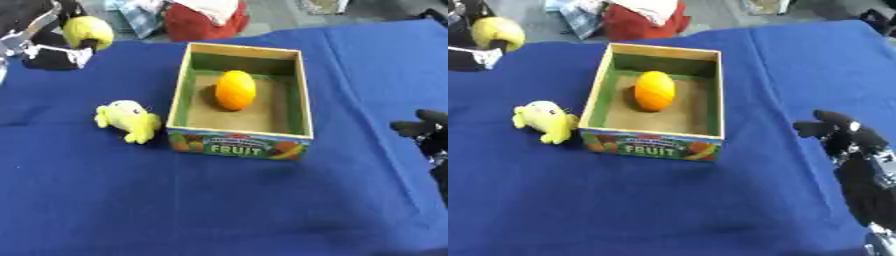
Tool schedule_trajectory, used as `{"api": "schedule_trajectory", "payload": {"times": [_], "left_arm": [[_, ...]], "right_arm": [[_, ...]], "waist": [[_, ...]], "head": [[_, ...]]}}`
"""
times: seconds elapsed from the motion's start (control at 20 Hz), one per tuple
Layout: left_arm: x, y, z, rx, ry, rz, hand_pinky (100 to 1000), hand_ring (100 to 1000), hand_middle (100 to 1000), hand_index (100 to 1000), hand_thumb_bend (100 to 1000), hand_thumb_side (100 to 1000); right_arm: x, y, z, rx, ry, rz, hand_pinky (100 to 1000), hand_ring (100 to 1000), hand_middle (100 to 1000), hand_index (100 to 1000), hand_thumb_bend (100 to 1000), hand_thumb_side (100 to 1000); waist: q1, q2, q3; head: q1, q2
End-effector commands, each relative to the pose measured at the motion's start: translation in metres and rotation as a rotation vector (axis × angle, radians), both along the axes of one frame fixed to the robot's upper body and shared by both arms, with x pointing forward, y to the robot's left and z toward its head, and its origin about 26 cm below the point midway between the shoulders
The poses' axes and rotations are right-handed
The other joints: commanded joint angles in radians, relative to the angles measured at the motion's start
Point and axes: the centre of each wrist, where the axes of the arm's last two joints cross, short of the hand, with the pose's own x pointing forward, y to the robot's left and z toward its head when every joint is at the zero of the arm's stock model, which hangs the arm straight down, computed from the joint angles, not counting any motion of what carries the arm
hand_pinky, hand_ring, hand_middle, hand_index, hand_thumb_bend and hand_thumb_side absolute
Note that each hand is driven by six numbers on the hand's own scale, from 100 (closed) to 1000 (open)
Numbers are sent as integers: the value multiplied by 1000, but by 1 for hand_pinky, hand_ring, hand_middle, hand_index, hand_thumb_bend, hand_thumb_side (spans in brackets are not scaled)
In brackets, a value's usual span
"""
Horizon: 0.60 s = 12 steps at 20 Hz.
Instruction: Pick up objects on the table and place them in the box.
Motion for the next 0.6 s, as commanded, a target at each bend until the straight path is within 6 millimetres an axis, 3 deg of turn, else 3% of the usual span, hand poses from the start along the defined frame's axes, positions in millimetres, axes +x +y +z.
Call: {"api": "schedule_trajectory", "payload": {"times": [0.05, 0.3, 0.6], "left_arm": [[-5, -26, 19, -9, -37, -89, 515, 497, 463, 465, 100, 260], [3, -71, 18, -21, -21, -179, 509, 491, 459, 448, 100, 264], [12, -100, 3, 8, -15, -219, 506, 494, 456, 447, 100, 261]], "right_arm": [[0, -4, 11, -21, -31, 14, 958, 798, 620, 845, 100, 1000], [4, -4, 17, -10, -53, 38, 957, 798, 621, 844, 100, 1000], [6, -4, 22, 4, -66, 54, 957, 798, 619, 842, 100, 1000]], "waist": [[0, -14, -6], [0, -5, -29], [4, 2, -47]], "head": [[17, -12], [45, -28], [71, -38]]}}
